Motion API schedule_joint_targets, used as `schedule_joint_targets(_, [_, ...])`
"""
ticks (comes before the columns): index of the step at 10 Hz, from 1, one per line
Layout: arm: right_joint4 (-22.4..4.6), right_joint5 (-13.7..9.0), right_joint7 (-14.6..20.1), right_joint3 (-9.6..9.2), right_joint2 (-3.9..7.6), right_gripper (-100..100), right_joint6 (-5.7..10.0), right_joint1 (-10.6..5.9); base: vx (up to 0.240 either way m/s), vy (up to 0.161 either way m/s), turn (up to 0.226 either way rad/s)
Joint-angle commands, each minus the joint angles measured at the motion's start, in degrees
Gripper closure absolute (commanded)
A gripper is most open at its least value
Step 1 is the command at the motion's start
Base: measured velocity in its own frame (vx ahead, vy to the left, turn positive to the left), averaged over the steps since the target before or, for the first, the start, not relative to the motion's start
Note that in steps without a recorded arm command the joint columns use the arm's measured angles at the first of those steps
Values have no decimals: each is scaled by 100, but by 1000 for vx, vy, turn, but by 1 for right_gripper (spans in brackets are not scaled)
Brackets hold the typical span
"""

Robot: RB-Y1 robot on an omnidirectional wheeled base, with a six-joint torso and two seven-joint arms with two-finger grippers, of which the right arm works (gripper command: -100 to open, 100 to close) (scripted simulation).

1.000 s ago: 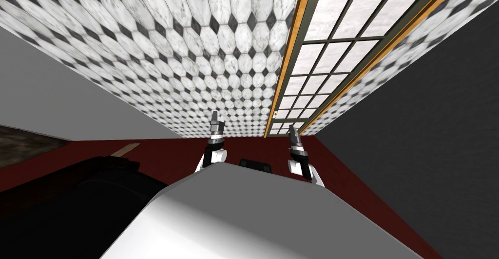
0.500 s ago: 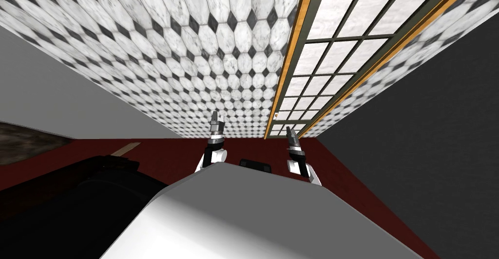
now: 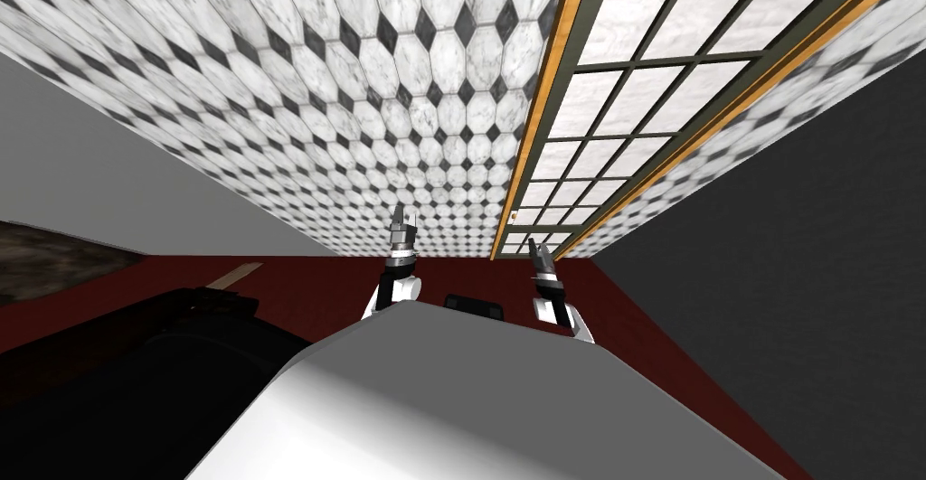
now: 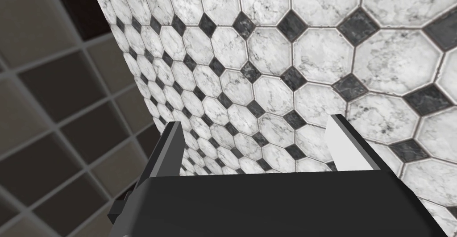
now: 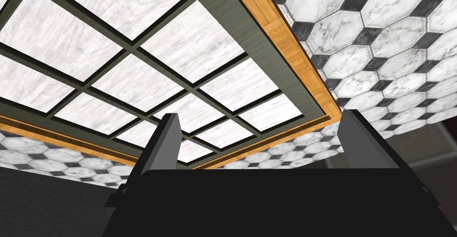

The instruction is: Pull the door open

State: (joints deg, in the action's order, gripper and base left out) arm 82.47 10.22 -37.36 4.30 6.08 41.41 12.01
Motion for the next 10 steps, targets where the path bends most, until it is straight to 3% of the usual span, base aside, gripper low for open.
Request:
schedule_joint_targets(1, [-286, 48, -232, 51, 16, -100, 61, -121, 88, -24, 39])
schedule_joint_targets(3, [-628, 108, -499, 111, 37, -100, 140, -245, 94, -31, 39])
schedule_joint_targets(4, [-673, 108, -499, 111, 37, -100, 140, -245, 64, -27, 14])
schedule_joint_targets(10, [-1725, 283, -1277, 285, 90, -100, 370, -606, 86, -34, 37])
